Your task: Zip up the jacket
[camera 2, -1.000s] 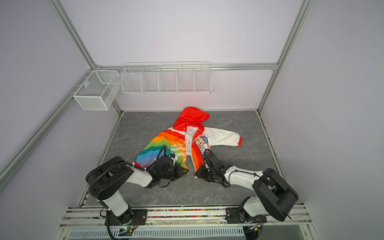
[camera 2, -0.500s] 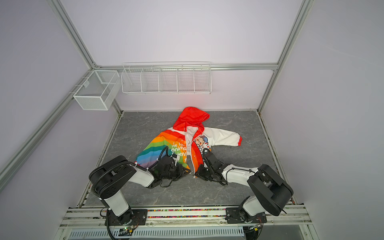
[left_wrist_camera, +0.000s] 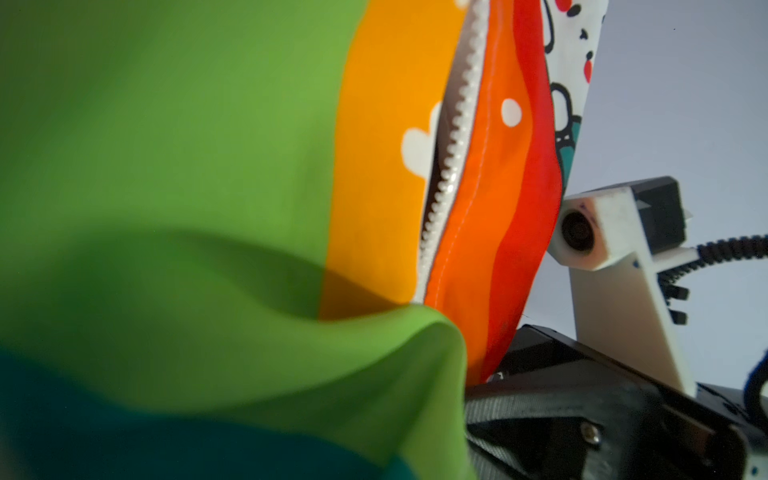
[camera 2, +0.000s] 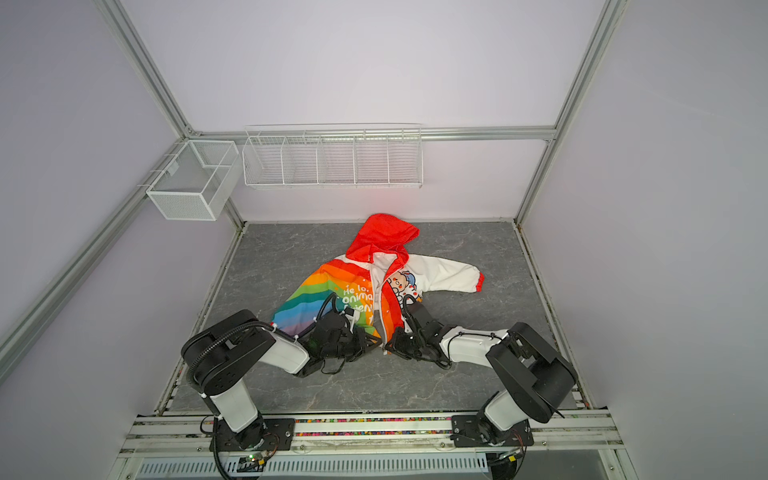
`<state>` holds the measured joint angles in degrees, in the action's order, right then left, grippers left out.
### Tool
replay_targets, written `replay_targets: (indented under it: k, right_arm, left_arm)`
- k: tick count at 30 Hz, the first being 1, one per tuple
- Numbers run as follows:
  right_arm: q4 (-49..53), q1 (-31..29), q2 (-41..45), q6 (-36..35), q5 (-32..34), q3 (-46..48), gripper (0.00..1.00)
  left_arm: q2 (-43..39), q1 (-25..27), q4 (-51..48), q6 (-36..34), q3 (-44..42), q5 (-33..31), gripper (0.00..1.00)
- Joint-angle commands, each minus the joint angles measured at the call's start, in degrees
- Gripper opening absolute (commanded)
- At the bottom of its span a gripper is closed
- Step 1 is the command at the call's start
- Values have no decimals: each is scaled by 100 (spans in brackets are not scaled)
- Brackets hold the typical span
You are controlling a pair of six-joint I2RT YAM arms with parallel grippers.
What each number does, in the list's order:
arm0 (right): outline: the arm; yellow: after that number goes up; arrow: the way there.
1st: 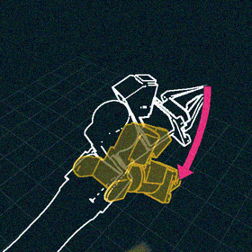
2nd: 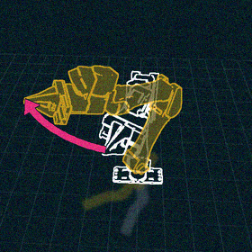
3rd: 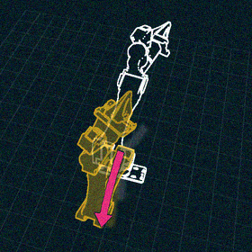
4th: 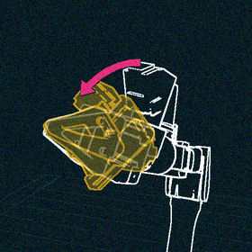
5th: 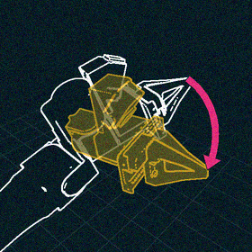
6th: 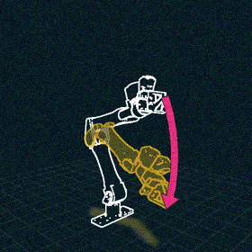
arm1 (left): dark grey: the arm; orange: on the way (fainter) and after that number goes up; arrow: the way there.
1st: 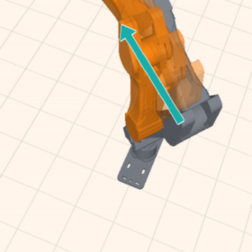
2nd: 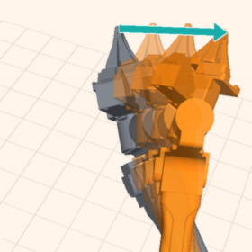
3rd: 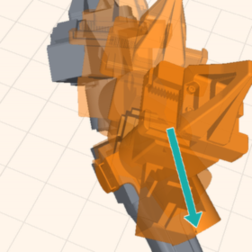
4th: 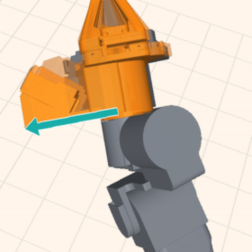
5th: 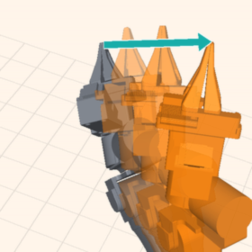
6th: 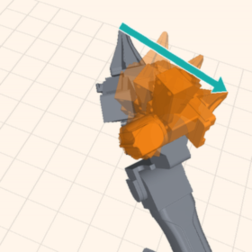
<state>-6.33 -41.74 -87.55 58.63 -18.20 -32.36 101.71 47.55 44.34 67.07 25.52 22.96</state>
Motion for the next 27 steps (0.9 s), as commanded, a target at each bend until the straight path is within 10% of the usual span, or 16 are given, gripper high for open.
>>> replay_targets:
  k: [1,27]
  right_arm:
    - [70,-29,-112,-23,-6,-25,21]
    - [-40,-82,-272,-69,-106,-105,14]
  left_arm:
    - [139,26,78,105,-76,-72,0]
    - [211,26,280,175,-140,-70,0]
